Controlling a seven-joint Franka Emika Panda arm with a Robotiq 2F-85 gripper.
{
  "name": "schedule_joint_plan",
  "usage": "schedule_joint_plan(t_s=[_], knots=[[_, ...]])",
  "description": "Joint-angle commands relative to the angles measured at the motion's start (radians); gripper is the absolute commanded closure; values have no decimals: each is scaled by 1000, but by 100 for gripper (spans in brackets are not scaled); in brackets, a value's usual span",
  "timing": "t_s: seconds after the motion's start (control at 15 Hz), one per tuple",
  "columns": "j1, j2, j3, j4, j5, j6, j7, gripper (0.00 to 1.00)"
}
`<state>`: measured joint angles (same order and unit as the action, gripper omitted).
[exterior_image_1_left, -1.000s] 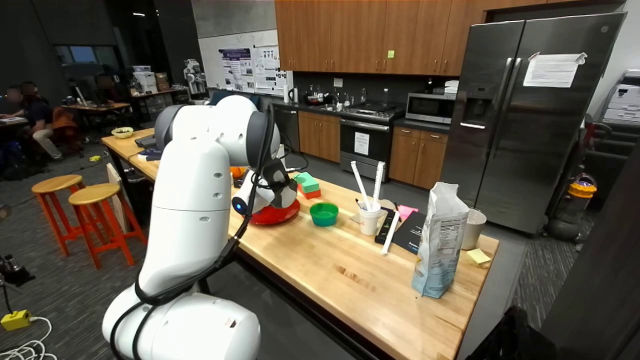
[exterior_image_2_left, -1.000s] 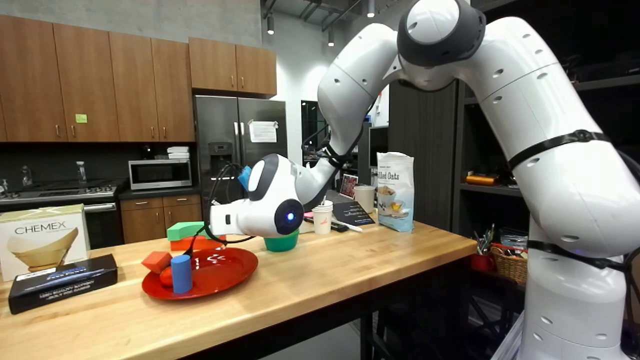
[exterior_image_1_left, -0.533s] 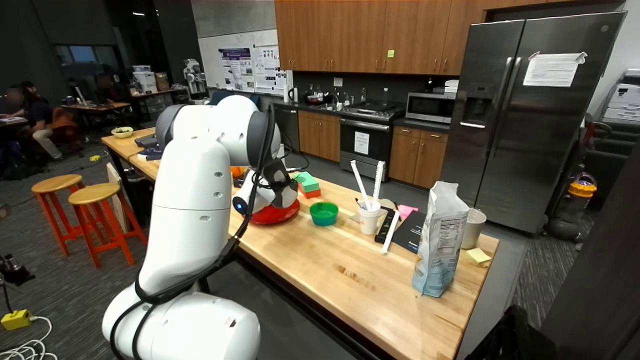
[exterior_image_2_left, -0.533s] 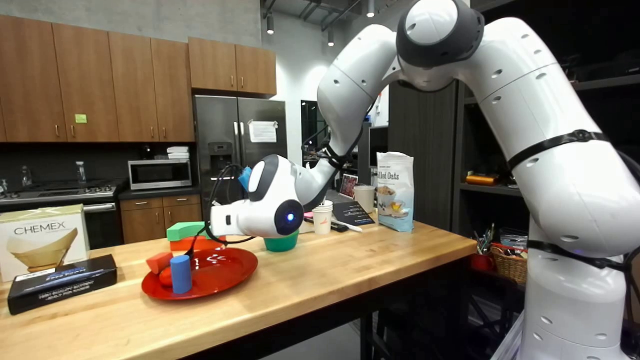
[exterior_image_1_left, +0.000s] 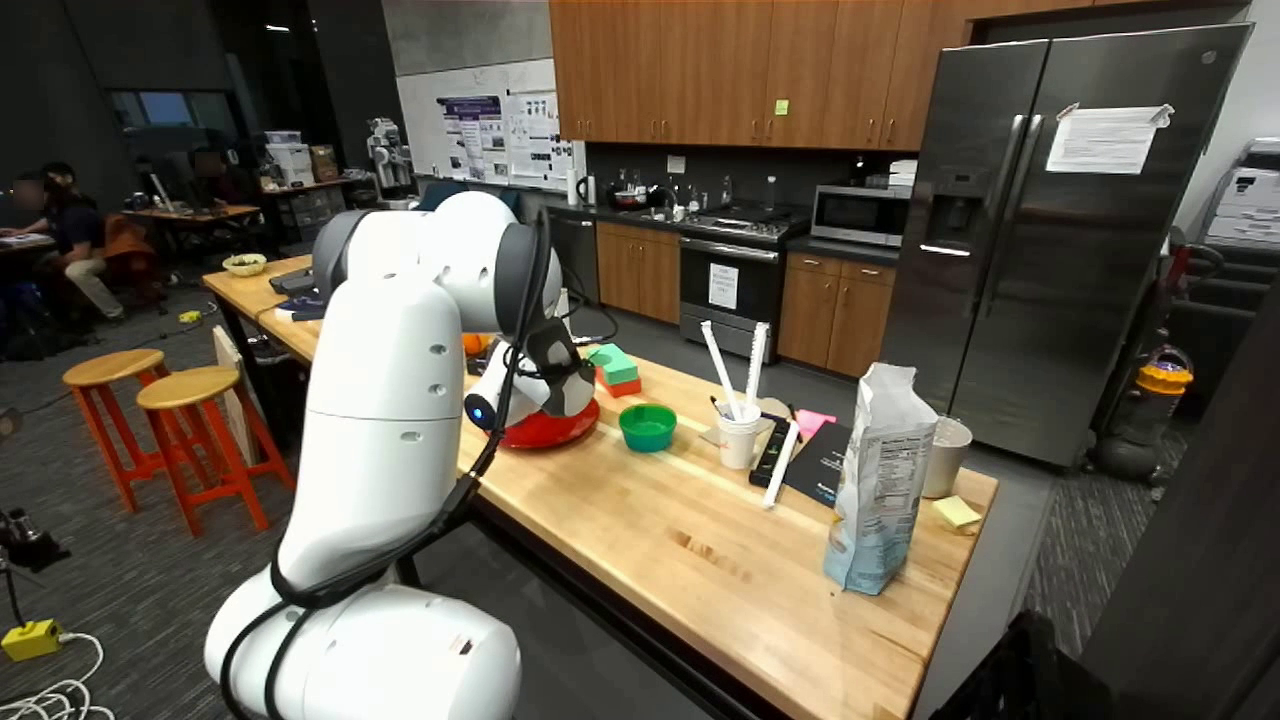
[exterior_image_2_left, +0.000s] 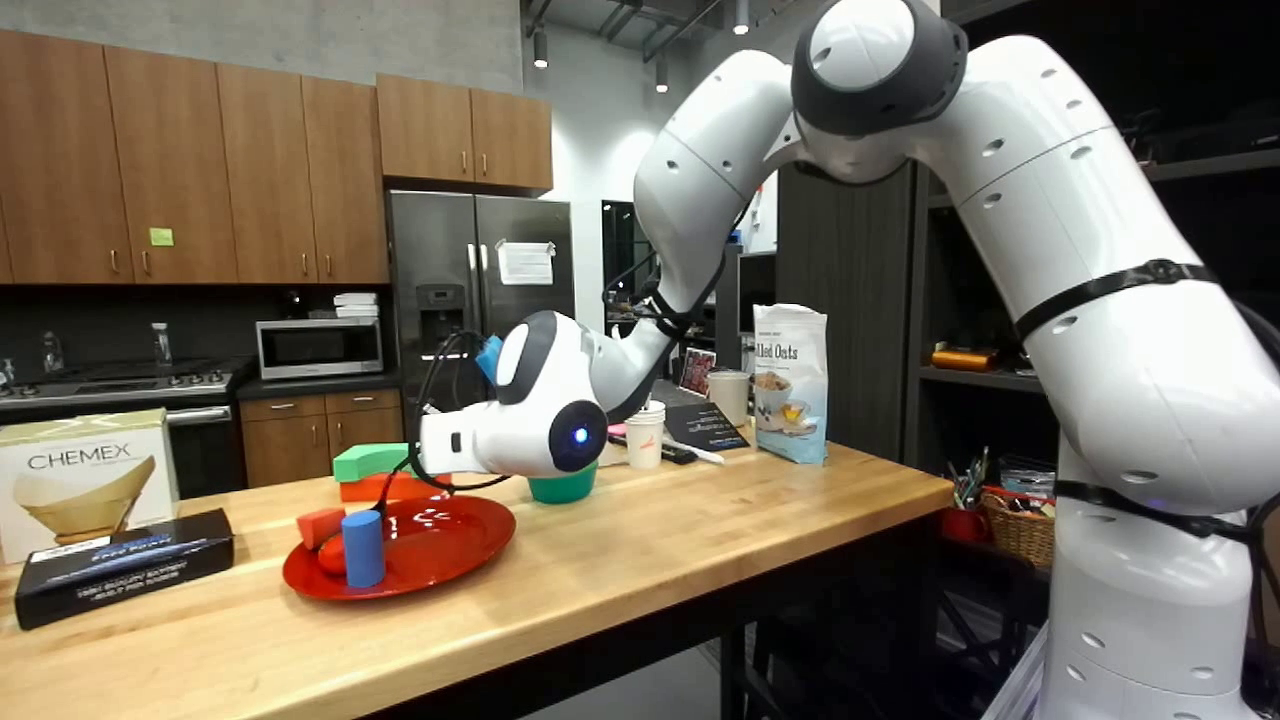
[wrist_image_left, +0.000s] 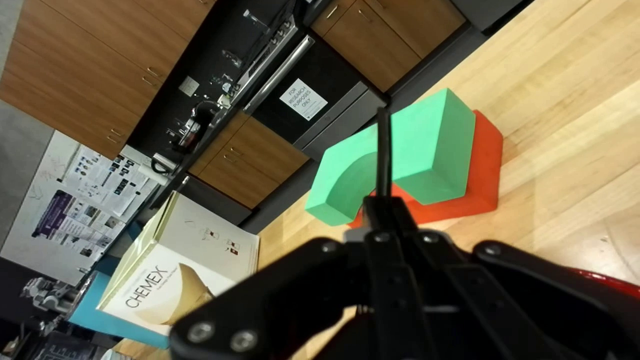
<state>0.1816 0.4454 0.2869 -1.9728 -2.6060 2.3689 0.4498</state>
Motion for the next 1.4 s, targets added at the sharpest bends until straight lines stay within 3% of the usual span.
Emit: schedule_joint_plan(t_s=[0.0, 0.47, 0.93, 1.33], knots=[[-13, 22, 42, 41, 2, 89, 66, 99], [-29, 36, 130, 107, -2, 192, 201, 99], [-51, -30, 107, 71, -2, 154, 172, 99], [-63, -174, 73, -8, 2, 148, 137, 99]])
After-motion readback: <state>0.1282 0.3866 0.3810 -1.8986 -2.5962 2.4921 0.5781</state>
